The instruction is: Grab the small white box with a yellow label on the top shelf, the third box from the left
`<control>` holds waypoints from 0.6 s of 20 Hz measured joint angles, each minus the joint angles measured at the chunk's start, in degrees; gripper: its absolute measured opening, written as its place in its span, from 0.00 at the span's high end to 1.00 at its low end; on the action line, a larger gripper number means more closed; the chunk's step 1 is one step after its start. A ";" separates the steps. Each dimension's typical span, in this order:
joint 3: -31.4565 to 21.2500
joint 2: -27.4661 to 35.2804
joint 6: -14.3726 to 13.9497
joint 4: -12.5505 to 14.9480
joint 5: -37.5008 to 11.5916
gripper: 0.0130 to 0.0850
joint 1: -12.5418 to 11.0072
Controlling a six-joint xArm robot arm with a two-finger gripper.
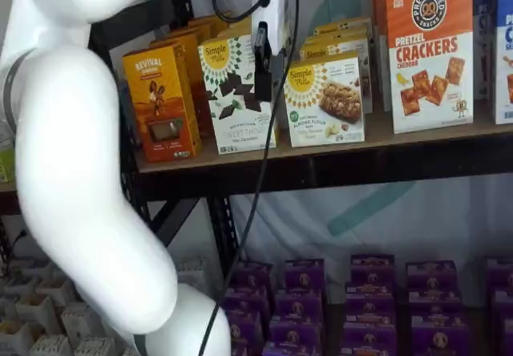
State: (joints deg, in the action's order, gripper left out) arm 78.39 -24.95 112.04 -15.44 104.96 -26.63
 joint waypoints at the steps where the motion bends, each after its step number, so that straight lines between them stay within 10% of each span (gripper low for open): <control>1: 0.37 0.17 -0.11 1.21 0.48 0.00 0.44; 5: 0.94 -0.79 0.84 5.51 2.29 0.00 0.55; 12: -10.84 -10.40 5.51 -9.63 -15.29 0.00 -7.01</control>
State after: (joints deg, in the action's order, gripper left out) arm 67.55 -35.35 117.55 -25.07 89.67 -33.64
